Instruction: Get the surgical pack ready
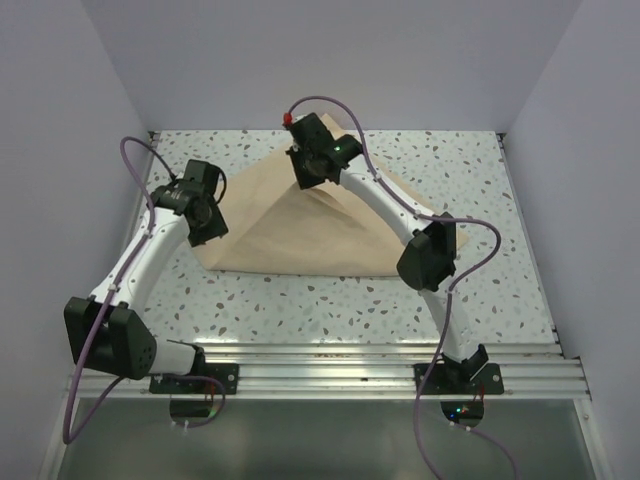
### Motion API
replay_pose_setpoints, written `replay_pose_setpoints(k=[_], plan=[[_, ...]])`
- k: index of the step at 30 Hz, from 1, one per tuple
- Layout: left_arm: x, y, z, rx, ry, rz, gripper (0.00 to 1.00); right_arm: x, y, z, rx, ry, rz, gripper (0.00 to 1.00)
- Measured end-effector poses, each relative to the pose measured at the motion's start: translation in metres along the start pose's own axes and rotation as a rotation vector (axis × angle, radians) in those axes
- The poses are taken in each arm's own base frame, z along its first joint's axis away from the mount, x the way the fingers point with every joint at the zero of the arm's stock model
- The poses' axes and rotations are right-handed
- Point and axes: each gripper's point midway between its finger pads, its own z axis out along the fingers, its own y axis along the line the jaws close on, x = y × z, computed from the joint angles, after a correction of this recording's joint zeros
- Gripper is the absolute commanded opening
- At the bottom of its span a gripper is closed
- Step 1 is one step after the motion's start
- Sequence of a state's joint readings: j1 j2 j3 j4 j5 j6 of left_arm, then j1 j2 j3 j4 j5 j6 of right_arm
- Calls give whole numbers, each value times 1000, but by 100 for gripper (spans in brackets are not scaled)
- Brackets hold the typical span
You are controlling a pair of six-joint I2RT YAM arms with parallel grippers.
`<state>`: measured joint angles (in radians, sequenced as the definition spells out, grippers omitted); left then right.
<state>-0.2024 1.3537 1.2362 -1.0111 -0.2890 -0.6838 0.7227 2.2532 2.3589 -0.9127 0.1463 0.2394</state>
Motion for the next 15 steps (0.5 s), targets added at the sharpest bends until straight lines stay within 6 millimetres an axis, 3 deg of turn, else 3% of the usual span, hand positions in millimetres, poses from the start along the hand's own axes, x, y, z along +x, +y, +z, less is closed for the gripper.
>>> replay_pose_setpoints(k=[3,8,15], plan=[[-1,-3,10,-7,12,15,45,-4,-21,20,24,0,32,0],[-4,-2,25,-25,29,22,45,-17,-45,31,41,-37,54,0],[2,-5,46,-45,81,34,43,-51,-40,40,-7,-157,51,0]])
